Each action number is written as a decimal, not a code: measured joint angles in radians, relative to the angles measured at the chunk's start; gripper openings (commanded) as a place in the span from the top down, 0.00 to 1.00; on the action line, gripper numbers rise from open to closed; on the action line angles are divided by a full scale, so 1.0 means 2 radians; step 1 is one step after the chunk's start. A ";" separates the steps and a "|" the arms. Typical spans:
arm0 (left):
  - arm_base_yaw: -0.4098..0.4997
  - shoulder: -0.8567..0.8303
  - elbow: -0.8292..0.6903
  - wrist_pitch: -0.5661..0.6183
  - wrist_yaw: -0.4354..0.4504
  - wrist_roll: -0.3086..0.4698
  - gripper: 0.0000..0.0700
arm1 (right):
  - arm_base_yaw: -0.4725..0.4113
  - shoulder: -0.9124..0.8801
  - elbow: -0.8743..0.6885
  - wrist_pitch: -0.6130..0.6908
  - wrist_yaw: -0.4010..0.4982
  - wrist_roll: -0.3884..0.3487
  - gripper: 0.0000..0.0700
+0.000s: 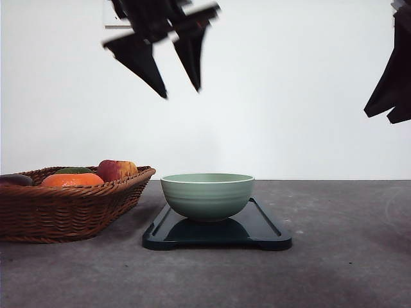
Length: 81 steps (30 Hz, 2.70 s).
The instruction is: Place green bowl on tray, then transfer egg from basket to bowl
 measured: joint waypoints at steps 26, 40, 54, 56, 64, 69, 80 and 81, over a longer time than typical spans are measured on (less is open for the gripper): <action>0.067 -0.462 -0.449 0.097 0.001 -0.045 0.43 | 0.000 0.000 0.000 -0.011 0.000 0.000 0.69; 0.067 -0.519 -0.511 0.105 0.014 -0.087 0.71 | 0.000 0.000 0.000 -0.015 -0.002 0.000 0.79; 0.067 -0.520 -0.511 0.120 0.018 -0.088 1.00 | 0.000 0.000 0.000 -0.009 -0.014 0.000 0.98; 0.067 -0.520 -0.511 0.120 0.018 -0.088 1.00 | 0.000 0.000 0.000 -0.010 -0.014 0.000 0.98; 0.077 -0.530 -0.514 0.123 0.017 -0.070 1.00 | 0.000 0.000 0.000 -0.010 -0.014 0.000 0.98; 0.134 -0.598 -0.574 0.174 0.015 -0.028 1.00 | 0.000 0.000 0.000 -0.009 -0.014 0.000 0.98; 0.243 -0.792 -0.750 0.296 0.015 0.026 1.00 | 0.000 0.000 0.000 -0.009 -0.014 0.000 0.98; 0.246 -0.808 -0.759 0.301 0.015 0.029 1.00 | 0.000 0.000 0.000 -0.010 -0.014 0.000 0.98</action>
